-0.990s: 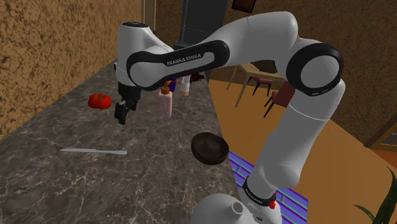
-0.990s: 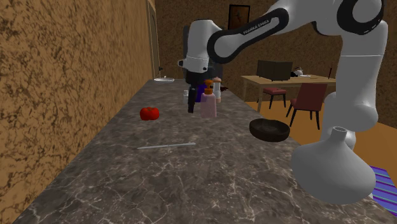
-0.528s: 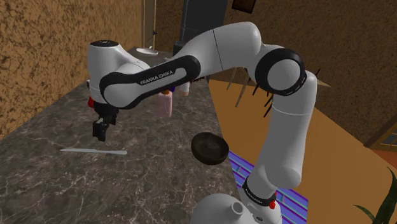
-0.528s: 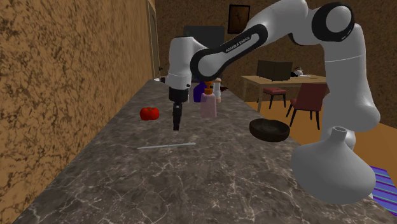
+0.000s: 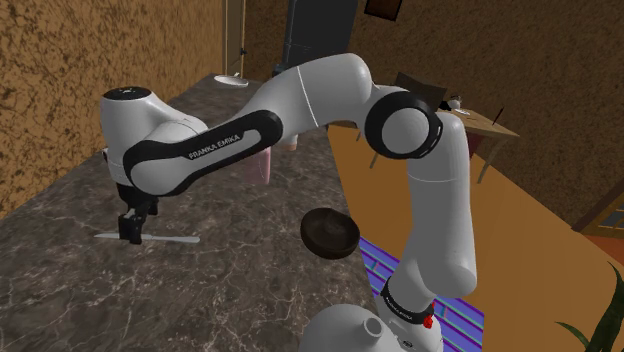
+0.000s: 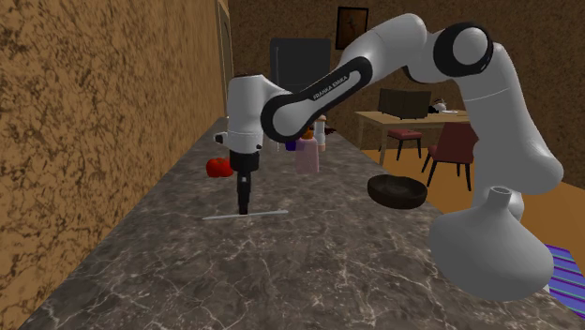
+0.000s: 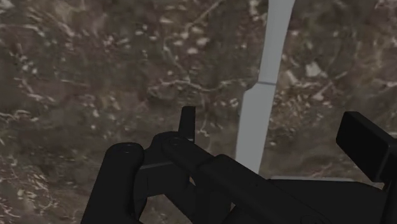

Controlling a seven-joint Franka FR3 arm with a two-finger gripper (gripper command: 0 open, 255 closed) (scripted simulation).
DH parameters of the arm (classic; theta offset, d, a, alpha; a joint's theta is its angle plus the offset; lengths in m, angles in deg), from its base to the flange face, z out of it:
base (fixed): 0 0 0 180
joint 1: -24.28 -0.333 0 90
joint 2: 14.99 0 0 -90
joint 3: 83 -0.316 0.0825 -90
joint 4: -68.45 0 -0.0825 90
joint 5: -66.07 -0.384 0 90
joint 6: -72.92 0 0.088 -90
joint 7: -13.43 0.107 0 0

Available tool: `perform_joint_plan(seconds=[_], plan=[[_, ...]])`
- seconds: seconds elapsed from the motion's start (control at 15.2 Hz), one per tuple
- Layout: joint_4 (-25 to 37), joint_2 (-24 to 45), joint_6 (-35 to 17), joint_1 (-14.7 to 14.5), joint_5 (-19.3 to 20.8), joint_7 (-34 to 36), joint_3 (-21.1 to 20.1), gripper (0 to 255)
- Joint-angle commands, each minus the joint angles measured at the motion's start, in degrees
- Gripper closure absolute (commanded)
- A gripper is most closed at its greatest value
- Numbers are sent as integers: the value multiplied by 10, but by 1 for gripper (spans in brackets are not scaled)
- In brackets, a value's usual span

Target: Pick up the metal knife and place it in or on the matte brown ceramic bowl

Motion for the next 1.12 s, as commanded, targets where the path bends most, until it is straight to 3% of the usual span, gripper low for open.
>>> perform_joint_plan(seconds=[0.0, 0.73, 0.79, 1.06], plan=[[-7, 6, -13, 0, 3, 1, 1, 0], [-11, 22, -32, -2, 9, 5, 5, 0], [-11, 22, -32, -2, 9, 5, 5, 255], [-6, 24, -29, -2, 8, 3, 5, 255]])
